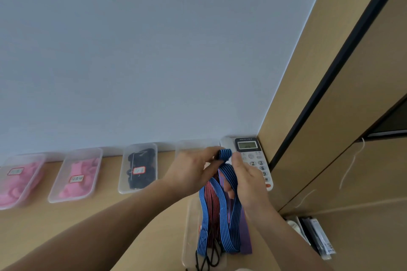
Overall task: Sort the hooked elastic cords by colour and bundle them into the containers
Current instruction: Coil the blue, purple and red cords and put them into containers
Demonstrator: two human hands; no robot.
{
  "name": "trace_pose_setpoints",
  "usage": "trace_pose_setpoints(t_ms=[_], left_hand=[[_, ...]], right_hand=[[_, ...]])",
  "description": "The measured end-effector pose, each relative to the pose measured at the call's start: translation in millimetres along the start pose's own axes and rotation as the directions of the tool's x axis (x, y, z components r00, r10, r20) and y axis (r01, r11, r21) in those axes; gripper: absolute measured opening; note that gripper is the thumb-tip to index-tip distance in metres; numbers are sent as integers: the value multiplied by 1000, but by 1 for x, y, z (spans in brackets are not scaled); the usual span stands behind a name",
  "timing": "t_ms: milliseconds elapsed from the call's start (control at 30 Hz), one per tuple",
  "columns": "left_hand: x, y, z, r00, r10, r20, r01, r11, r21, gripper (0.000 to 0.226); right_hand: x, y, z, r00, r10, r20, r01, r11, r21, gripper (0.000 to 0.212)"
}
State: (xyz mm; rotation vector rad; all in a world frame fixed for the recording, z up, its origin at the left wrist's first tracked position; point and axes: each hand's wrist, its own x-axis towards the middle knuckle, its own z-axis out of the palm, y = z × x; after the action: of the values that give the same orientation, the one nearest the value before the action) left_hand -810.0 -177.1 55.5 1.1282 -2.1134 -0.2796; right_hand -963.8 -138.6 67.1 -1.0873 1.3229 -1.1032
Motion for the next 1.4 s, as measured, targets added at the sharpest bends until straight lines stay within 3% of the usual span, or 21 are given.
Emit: trace_pose_setpoints(t_ms=[133, 300, 367, 467, 533, 600, 667, 833, 933, 1000, 1200, 1300, 1400], left_hand=[[1, 2, 1, 955, 269, -122, -249, 956, 154, 31], [-1, -12, 4, 945, 327, 4, -317, 914, 252, 38], [-6, -15, 5, 968, 251, 29, -252, 952, 175, 40], [-10, 1, -2, 999, -33, 38, 40, 978, -204, 43], [-8, 15, -9, 935, -339, 107, 348, 816, -461, 39], [-4, 22, -14, 850, -485, 205, 503, 634, -588, 30], [-2, 28, -18, 815, -484, 319, 561, 520, -644, 22], [-15, 31, -17, 747, -414, 520, 655, 323, -684, 31], [-23, 32, -14, 731, -432, 529, 656, 231, -718, 29], [-25, 35, -14, 739, -510, 440, 619, 254, -743, 22], [-37, 43, -12, 843, -493, 215, 517, 631, -579, 24], [-46, 41, -8, 899, -427, 99, 424, 787, -449, 24], [-56, 35, -2, 970, -240, -26, 230, 950, -213, 24]], right_hand=[[1, -3, 2, 999, -33, 16, 31, 996, 87, 62], [0, 1, 2, 996, -68, 64, 64, 996, 64, 54], [0, 1, 3, 994, -90, 56, 87, 995, 49, 54], [-2, 0, 2, 993, -111, 37, 109, 993, 48, 43], [-7, 1, 2, 990, -127, 56, 126, 992, 23, 40], [-13, 3, 4, 988, -138, 71, 137, 990, 17, 38], [-18, 4, 5, 987, -149, 67, 147, 989, 23, 38], [-28, 11, -1, 982, -172, 80, 176, 984, -37, 42], [-36, 13, -4, 984, -155, 86, 159, 986, -47, 40], [-40, 15, -2, 989, -127, 76, 131, 990, -57, 41], [-47, 23, 1, 999, -18, 39, 21, 996, -84, 45], [-50, 23, 1, 998, 37, 48, -33, 996, -86, 52], [-53, 20, 4, 996, 75, 57, -72, 996, -52, 55]])
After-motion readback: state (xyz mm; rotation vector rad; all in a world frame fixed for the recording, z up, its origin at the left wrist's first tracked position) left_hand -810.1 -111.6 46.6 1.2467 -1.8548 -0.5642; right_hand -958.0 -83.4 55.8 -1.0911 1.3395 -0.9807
